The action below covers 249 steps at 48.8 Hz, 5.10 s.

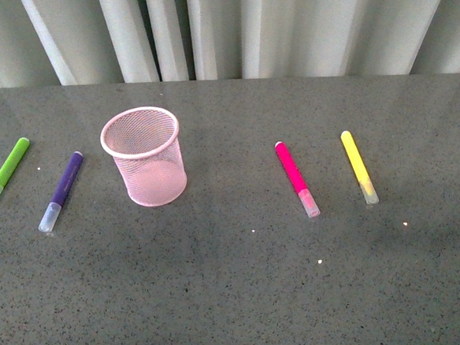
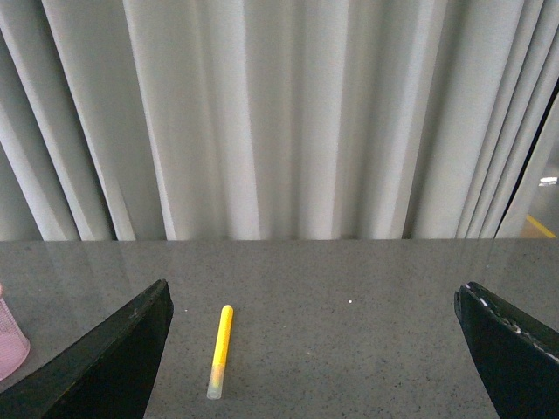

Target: Insert purple and pink pens into pink cup

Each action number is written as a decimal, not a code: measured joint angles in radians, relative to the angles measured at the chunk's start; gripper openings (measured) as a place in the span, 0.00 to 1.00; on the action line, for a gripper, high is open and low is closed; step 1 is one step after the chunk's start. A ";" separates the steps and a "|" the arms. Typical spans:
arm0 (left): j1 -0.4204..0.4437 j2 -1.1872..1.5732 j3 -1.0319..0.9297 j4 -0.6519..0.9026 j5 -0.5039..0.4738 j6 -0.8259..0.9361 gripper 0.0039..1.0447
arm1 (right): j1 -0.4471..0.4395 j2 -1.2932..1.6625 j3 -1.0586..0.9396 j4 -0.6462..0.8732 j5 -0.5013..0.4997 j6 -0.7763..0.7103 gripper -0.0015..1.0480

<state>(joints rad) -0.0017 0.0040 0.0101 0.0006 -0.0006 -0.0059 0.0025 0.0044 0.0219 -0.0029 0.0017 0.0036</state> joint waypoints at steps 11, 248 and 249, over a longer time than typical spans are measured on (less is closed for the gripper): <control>0.000 0.000 0.000 0.000 0.000 0.000 0.94 | 0.000 0.000 0.000 0.000 0.000 0.000 0.93; 0.016 2.268 1.220 0.048 0.023 0.212 0.45 | 0.000 0.000 0.000 0.000 0.000 0.000 0.93; 0.018 2.267 1.220 0.051 0.022 0.212 0.41 | 0.000 0.000 0.000 0.000 0.000 0.000 0.93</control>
<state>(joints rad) 0.0158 2.2715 1.2297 0.0517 0.0216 0.2058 0.0025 0.0044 0.0219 -0.0029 0.0017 0.0036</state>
